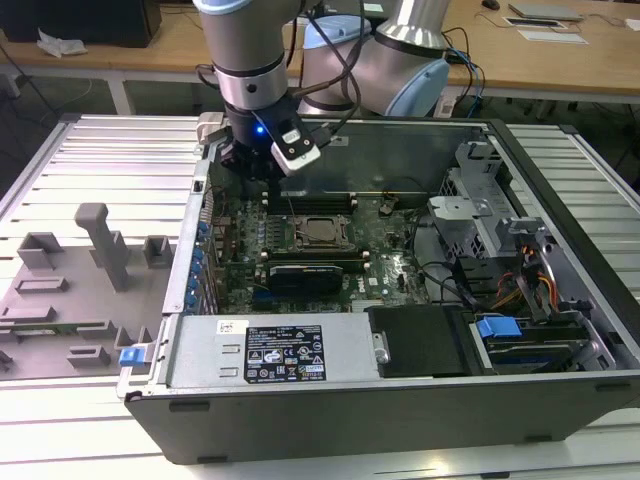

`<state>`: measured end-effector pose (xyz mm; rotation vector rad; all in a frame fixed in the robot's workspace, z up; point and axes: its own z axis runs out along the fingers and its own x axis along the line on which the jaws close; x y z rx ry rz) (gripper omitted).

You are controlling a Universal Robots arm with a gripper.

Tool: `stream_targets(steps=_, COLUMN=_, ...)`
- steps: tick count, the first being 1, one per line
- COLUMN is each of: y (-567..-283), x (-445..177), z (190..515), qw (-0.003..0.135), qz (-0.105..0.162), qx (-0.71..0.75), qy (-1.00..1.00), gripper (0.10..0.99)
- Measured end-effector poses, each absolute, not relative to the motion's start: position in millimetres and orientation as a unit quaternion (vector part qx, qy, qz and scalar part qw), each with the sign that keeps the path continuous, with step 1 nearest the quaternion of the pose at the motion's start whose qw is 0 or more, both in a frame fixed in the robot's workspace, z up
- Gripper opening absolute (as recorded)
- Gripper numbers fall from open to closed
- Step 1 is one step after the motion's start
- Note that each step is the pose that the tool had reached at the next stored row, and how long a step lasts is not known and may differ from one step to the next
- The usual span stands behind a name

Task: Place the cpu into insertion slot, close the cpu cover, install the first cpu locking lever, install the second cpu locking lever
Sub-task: 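Install the first cpu locking lever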

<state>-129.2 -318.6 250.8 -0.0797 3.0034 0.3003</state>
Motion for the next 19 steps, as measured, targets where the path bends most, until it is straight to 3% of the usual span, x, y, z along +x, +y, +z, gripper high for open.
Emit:
stream_targets(steps=4, y=-319, x=-129, z=251, qw=0.064, qz=0.111, qx=-0.026, qy=0.991, gripper=0.106)
stream_targets(steps=19, y=-328, x=-88, z=251, qw=0.062, qz=0.111, qx=-0.025, qy=0.992, gripper=0.106)
